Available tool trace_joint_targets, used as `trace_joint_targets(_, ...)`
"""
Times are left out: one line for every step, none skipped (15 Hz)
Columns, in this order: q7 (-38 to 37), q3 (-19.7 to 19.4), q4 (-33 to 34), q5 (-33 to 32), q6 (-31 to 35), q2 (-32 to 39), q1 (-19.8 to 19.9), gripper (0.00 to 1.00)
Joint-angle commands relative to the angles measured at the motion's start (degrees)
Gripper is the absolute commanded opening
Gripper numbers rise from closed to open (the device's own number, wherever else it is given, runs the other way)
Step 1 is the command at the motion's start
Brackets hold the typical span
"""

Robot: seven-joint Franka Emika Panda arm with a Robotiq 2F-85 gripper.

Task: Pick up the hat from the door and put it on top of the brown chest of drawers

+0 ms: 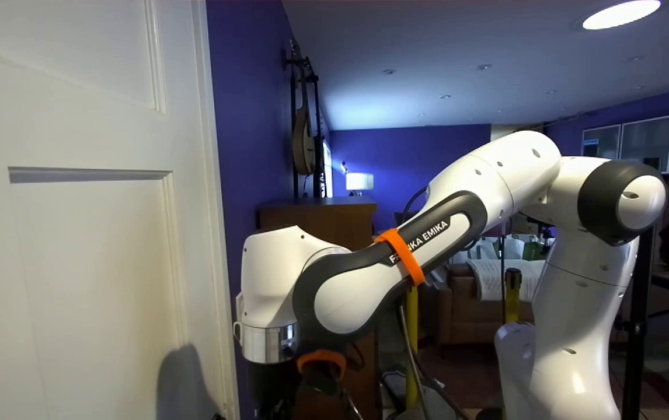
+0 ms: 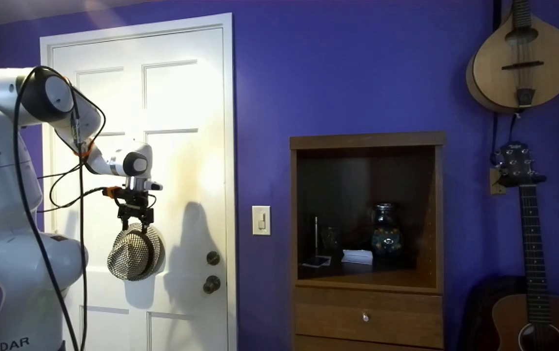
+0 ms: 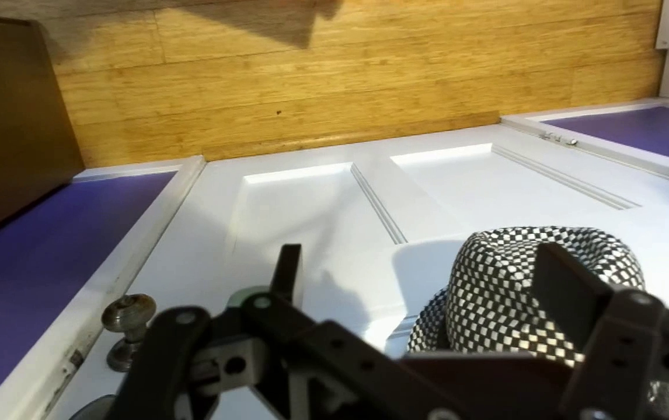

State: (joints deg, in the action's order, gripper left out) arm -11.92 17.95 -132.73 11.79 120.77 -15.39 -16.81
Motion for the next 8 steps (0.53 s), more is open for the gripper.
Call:
trace_joint_targets(1.2,1.6,2.4,1.0,1.7,2.9,-1.9,1.00)
trace_joint_targets(1.6,2.1,2.8,0.5,2.2,3.6,-2.4,1.00)
trace_joint_targets(0.4,1.4,0.9,0.0,1.1,1.3,-1.6,1.00)
trace_joint_targets(0.3,1.7,1.1,0.0,1.2,1.6,-1.9,1.00)
trace_joint_targets(0.3,1.7,1.0,0.0,1.2,1.6,-1.9,1.00)
trace_joint_targets(0.3,1.6,1.0,0.0,1.2,1.6,-1.8,1.00)
trace_joint_targets(0.3,1.5,1.0,0.0,1.2,1.6,-1.7,1.00)
trace_joint_targets(0.3,1.4,1.0,0.0,1.2,1.6,-1.6,1.00)
